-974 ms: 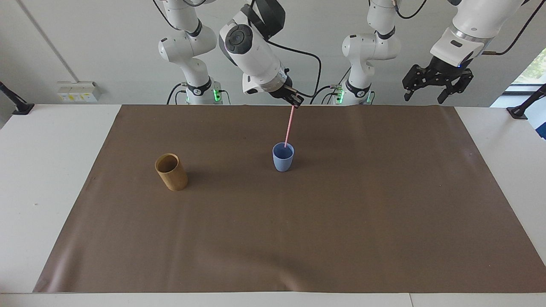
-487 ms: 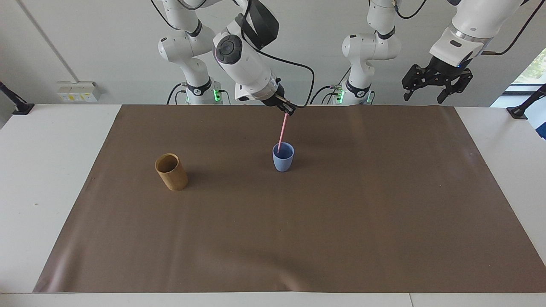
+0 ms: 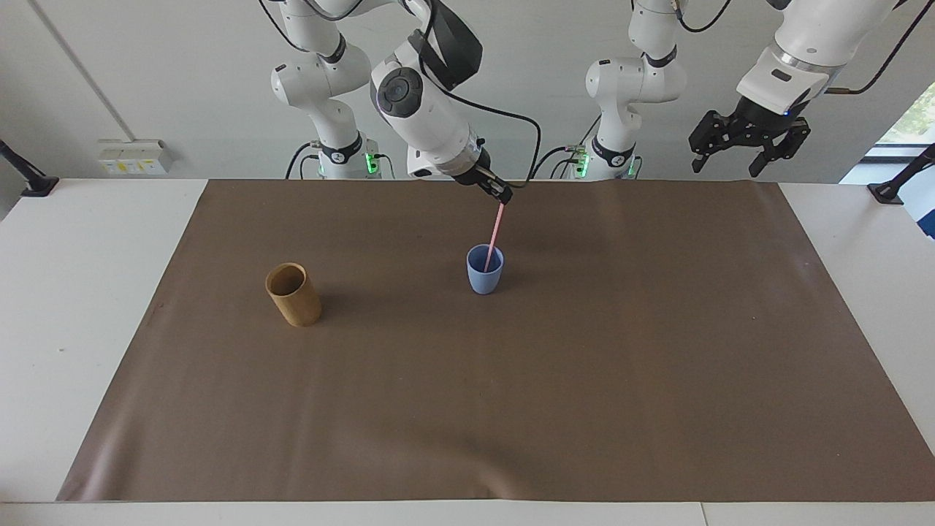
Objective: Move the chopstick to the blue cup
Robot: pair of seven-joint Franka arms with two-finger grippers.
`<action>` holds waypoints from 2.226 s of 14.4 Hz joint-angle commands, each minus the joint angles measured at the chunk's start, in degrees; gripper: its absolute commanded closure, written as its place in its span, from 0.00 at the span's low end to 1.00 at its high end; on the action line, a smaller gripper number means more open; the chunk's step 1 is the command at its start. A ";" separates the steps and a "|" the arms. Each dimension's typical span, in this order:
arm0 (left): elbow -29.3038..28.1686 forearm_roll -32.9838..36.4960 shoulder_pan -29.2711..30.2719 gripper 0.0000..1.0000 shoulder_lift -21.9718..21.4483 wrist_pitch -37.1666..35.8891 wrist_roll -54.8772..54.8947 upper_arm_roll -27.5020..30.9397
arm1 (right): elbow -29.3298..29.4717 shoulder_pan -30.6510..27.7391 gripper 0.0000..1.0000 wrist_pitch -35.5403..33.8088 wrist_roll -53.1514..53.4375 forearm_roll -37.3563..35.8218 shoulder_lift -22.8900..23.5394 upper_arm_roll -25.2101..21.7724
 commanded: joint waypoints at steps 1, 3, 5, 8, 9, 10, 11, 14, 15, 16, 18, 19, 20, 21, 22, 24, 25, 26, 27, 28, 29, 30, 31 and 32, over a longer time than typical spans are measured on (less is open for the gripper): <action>0.32 0.45 1.31 0.00 -0.27 -1.13 0.10 -0.63 | 0.56 0.21 0.00 -0.14 -3.25 -4.86 -1.83 0.14; 0.32 0.45 1.31 0.00 -0.27 -1.13 0.01 -0.63 | 1.87 -0.23 0.00 -1.28 -7.28 -11.53 -4.20 0.05; 0.32 0.45 1.40 0.00 -0.27 -0.95 0.01 -0.63 | 1.71 -1.11 0.00 -1.55 -12.55 -14.54 -6.40 -0.74; 0.15 0.45 1.40 0.00 -0.27 -0.60 0.62 -0.63 | 1.79 -5.84 0.00 -2.60 -26.15 -23.92 -8.51 -0.65; -0.12 0.45 1.31 0.00 -0.36 -0.60 0.80 -0.63 | 1.88 -7.42 0.00 -3.30 -31.16 -27.09 -8.78 -0.74; -0.12 0.45 1.23 0.00 -0.44 -0.43 0.80 -0.63 | 2.06 -9.18 0.00 -3.57 -36.17 -29.38 -9.22 -0.74; -0.21 0.62 1.31 0.00 -0.53 -0.34 0.89 -0.63 | 2.06 -11.55 0.00 -3.83 -41.01 -30.02 -9.66 -0.83; -2.04 0.89 1.14 0.00 -1.49 0.89 2.03 -0.63 | 3.54 -18.75 0.00 -7.08 -48.41 -30.20 -10.45 -0.83; -3.10 0.98 1.14 0.00 -2.20 1.16 2.56 -0.63 | 4.86 -21.30 0.00 -8.48 -52.18 -30.20 -10.37 -0.83; -3.54 1.50 0.96 0.00 -2.38 1.16 2.56 -0.72 | 5.57 -22.63 0.00 -9.02 -54.31 -30.20 -10.37 -0.83; -3.72 2.73 0.70 0.00 -2.64 1.42 2.65 -0.72 | 6.88 -25.44 0.00 -11.82 -55.64 -30.20 -10.54 -0.92; -3.72 2.74 0.70 0.00 -2.64 1.51 2.65 -0.72 | 8.28 -26.15 0.00 -14.01 -55.73 -30.29 -10.54 -1.01; -3.72 2.74 0.61 0.00 -2.64 1.51 2.65 -0.81 | 10.04 -27.20 0.00 -16.55 -56.34 -30.72 -10.54 -1.01; -3.72 2.82 0.61 0.00 -2.64 1.60 2.74 -0.72 | 11.97 -28.52 0.00 -18.76 -58.35 -31.33 -10.46 -1.01; -3.72 3.35 0.52 0.00 -2.64 1.60 3.09 -0.72 | 13.12 -29.84 0.00 -20.08 -61.24 -31.43 -10.45 -0.92; -3.64 3.35 0.52 0.00 -2.64 1.77 4.05 -0.72 | 12.70 -30.38 0.00 -20.36 -62.15 -31.95 -10.72 -0.92; -3.64 3.18 0.52 0.00 -2.64 1.77 4.06 -0.81 | 11.91 -30.38 0.00 -20.27 -61.89 -32.13 -11.59 -0.92; -3.64 3.18 0.52 0.00 -2.64 1.69 3.88 -0.81 | 11.73 -30.81 0.00 -20.27 -62.15 -32.13 -11.68 -0.92; -3.64 3.09 0.52 0.00 -2.64 1.86 3.45 -0.81 | 11.64 -30.99 0.00 -20.10 -62.15 -32.22 -11.69 -0.83; -3.64 2.83 0.61 0.00 -2.56 1.95 3.35 -0.81 | 11.46 -30.99 0.00 -19.83 -61.89 -32.22 -11.60 -0.74; -3.64 2.74 0.70 0.00 -2.55 2.30 3.35 -0.81 | 11.29 -31.08 0.00 -19.74 -61.80 -32.13 -11.51 -0.74; -3.64 2.74 0.70 0.00 -2.55 2.39 3.35 -0.81 | 11.20 -31.08 0.00 -19.74 -62.15 -32.31 -11.60 -0.83; -3.64 2.65 0.70 0.00 -2.55 2.39 3.35 -0.81 | 10.59 -31.08 0.00 -19.57 -62.58 -32.92 -11.68 -0.74; -3.64 2.65 0.70 0.00 -2.55 2.56 3.35 -0.81 | 10.23 -30.99 0.00 -19.22 -62.68 -33.10 -11.86 -0.74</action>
